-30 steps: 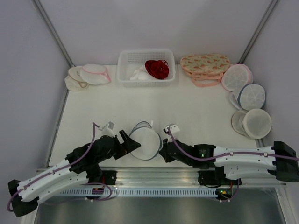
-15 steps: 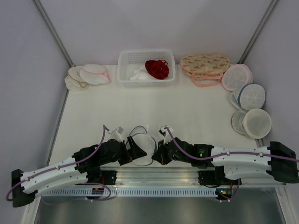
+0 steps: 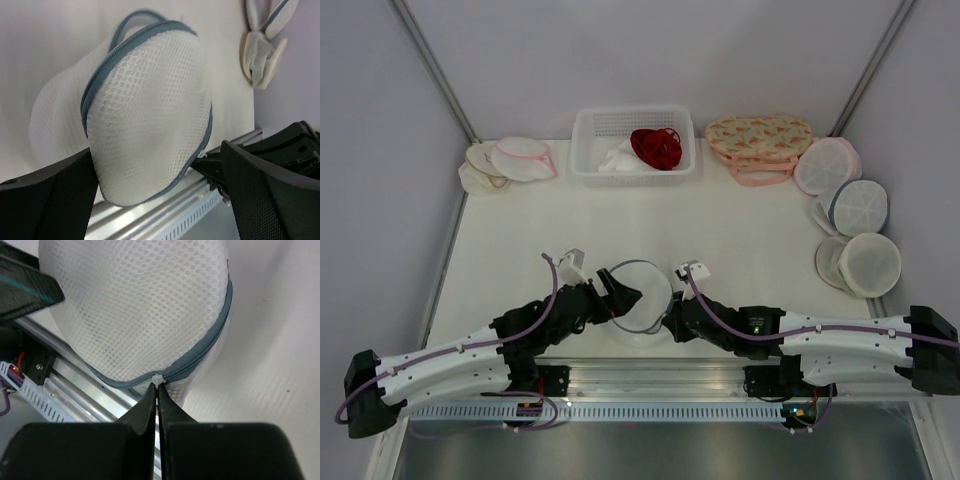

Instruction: Unzip the laundry bag and remove the bra

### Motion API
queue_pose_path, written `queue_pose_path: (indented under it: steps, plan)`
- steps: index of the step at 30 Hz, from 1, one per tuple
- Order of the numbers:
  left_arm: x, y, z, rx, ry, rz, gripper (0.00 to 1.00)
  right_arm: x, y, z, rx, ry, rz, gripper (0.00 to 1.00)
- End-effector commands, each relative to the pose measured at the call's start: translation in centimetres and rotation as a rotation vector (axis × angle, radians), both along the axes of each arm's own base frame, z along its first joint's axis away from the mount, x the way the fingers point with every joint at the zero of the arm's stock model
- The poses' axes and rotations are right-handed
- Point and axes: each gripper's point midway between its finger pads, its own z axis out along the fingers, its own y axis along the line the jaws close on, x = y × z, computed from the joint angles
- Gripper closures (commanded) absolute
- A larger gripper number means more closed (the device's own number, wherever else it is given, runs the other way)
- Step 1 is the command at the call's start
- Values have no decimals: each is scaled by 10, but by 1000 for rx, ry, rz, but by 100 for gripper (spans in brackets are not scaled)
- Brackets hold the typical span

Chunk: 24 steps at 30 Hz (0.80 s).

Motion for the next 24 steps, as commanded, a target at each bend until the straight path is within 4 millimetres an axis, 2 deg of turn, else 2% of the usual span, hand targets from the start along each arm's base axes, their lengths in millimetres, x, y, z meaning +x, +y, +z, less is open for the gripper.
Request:
queue_pose_path:
  steps: [1, 3, 4, 6, 7, 8, 10, 12, 13, 14, 17, 18, 20, 21, 23, 24]
  plan:
    - [42, -17, 61, -46, -265, 42, 0, 19, -16, 14, -15, -55, -126, 100]
    - [61, -17, 78, -31, -329, 65, 0, 23, -18, 14, -14, -64, -154, 100]
    - [67, -22, 72, -10, -320, 38, 0, 23, -18, 14, -13, -64, -160, 100]
    - [84, -23, 81, -37, -318, 10, 0, 25, -19, 12, -20, -63, -176, 100]
    - [90, -24, 74, -24, -294, -2, 0, 26, -19, 12, -21, -65, -182, 100]
    - [101, -19, 81, -29, -293, 16, 1, 27, -20, 12, -23, -68, -191, 100]
    - [105, -13, 78, 29, -295, 23, 1, 29, -22, 13, -20, -77, -207, 100]
    - [115, 2, 89, 81, -318, 102, 0, 34, -28, 13, -22, -91, -247, 100]
    - [112, 13, 74, 161, -265, 119, 0, 35, -30, 13, -25, -96, -259, 99]
    - [113, 18, 85, 167, -267, 139, 0, 37, -31, 13, -28, -101, -266, 100]
    - [98, 24, 76, 200, -197, 103, 0, 41, -35, 14, -50, -114, -297, 100]
    - [85, 16, 70, 185, -155, 31, 0, 41, -36, 13, -52, -113, -304, 100]
    - [64, 22, 44, 233, -59, -22, 0, 43, -36, 14, -61, -118, -312, 100]
    - [55, 27, 39, 240, -34, -25, 1, 43, -37, 13, -65, -117, -314, 100]
    - [35, 47, 14, 314, 53, -28, 0, 45, -39, 12, -69, -118, -326, 100]
    - [24, 49, 15, 290, 67, -43, 0, 45, -39, 12, -69, -117, -329, 99]
